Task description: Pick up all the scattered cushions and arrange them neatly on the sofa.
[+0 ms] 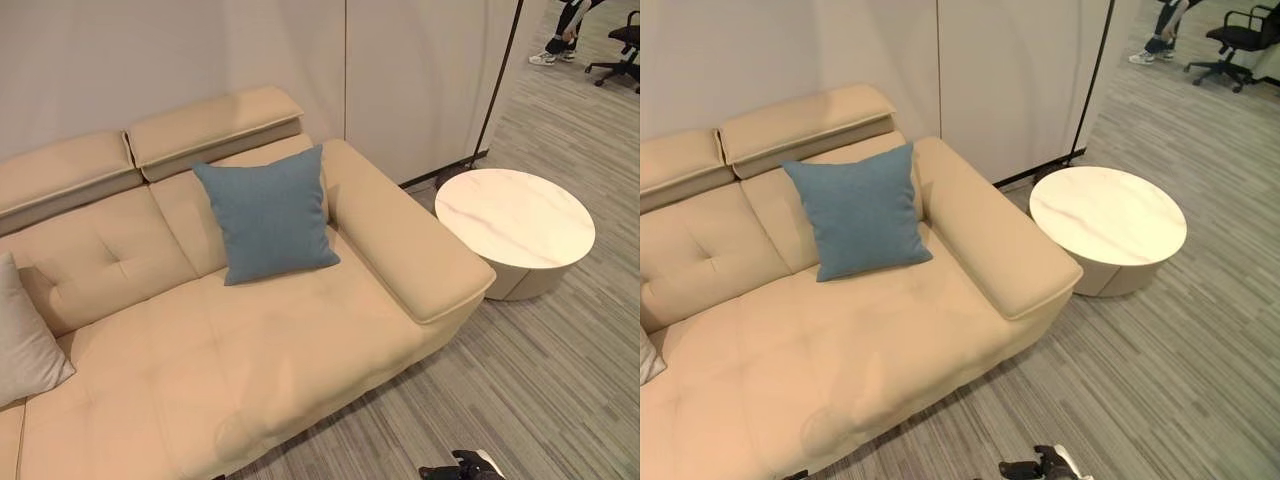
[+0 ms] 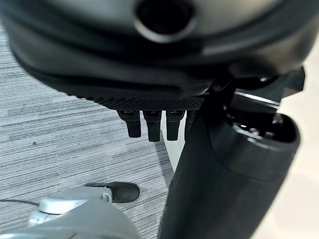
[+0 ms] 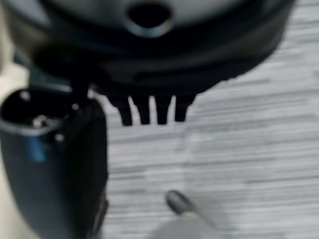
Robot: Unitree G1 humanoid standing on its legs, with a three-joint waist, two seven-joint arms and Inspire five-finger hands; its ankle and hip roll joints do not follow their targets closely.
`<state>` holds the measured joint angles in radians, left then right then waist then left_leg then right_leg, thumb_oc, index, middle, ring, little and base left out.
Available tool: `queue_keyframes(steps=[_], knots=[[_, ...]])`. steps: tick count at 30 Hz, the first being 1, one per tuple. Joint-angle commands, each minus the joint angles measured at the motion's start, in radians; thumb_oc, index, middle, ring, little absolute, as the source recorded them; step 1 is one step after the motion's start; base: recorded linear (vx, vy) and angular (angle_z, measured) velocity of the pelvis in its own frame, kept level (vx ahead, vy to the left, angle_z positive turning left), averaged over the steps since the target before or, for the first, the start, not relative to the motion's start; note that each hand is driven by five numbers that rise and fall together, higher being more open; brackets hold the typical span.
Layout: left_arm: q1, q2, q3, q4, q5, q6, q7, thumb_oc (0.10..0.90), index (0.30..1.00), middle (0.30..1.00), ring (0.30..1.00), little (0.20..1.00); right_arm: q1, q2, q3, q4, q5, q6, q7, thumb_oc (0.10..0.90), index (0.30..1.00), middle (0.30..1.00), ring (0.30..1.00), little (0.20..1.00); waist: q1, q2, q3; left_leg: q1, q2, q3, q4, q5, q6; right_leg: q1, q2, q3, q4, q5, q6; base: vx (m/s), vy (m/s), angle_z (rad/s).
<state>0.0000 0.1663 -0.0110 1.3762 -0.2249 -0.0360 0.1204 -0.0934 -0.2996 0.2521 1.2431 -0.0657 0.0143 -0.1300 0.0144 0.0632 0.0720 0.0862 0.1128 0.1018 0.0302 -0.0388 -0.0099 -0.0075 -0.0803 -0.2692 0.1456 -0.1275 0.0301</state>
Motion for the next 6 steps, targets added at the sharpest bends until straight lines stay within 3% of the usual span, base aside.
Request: queue_keyframes(steps=[1, 4, 6], knots=[[-0.026, 0.038, -0.071, 0.042, 0.144, 0.007, 0.008, 0.800, 0.900, 0.900, 0.900, 0.900, -0.102, -0.002, 0.073, 0.068, -0.141, 0.006, 0.003, 0.800, 0.900, 0.900, 0.900, 0.900, 0.014, -0.059, 0.027, -0.016, -0.076, 0.008, -0.106, -0.012, -0.033, 0.146, -0.052, 0.006, -0.207, 0.081, 0.091, 0.02, -0.029, 0.05], [-0.047, 0.030, -0.131, 0.023, 0.212, 0.001, -0.002, 0.800, 0.900, 0.900, 0.900, 0.900, -0.101, 0.019, 0.199, 0.098, -0.338, 0.017, 0.010, 0.800, 0.900, 0.900, 0.900, 0.900, 0.011, -0.061, 0.027, -0.011, -0.072, 0.003, -0.109, -0.008, -0.036, 0.148, -0.049, 0.012, -0.213, 0.085, 0.090, 0.00, -0.052, 0.00], [-0.049, 0.025, -0.141, 0.014, 0.219, 0.000, -0.002, 0.800, 0.900, 0.900, 0.900, 0.900, -0.099, 0.024, 0.203, 0.098, -0.352, 0.017, 0.007, 0.800, 0.900, 0.900, 0.900, 0.900, 0.010, -0.061, 0.027, -0.011, -0.072, 0.002, -0.109, -0.007, -0.037, 0.149, -0.047, 0.014, -0.213, 0.085, 0.089, -0.01, -0.032, -0.04]])
